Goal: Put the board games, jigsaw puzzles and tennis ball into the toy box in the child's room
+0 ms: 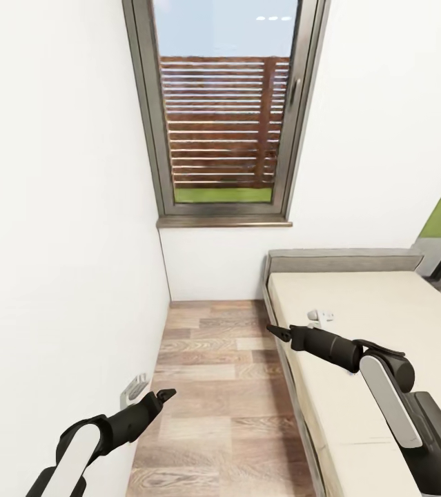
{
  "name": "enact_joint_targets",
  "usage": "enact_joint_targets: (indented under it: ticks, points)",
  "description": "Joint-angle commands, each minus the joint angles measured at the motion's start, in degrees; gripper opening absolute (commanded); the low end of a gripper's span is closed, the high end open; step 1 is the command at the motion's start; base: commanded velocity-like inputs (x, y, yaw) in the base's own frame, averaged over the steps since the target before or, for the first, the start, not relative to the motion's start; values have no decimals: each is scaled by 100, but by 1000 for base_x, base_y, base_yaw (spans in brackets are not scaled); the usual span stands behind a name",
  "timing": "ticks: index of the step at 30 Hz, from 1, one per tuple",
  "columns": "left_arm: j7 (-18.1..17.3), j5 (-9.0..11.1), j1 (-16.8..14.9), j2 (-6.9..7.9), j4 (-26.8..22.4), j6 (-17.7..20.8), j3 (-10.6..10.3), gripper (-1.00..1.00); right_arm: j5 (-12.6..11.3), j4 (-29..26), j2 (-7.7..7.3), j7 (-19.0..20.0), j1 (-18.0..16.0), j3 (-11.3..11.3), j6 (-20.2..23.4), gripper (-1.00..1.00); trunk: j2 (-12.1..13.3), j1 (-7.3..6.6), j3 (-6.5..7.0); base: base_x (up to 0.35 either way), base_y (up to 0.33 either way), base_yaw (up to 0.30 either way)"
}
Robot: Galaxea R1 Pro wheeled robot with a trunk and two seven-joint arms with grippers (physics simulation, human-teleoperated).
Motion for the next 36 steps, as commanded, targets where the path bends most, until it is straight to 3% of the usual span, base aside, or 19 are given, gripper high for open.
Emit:
enact_joint_targets:
  ticks: [1, 36]
  points:
    - [56, 60, -4, 4, -8, 4, -8, 100, 21, -3, -3, 24, -6, 1, 19, 100, -11, 7, -12, 304, 0, 0]
    - [60, 60, -4, 4, -8, 4, -10, 100, 20, 17, -11, 29, -5, 4, 17, 100, -11, 7, -12, 320, 0, 0]
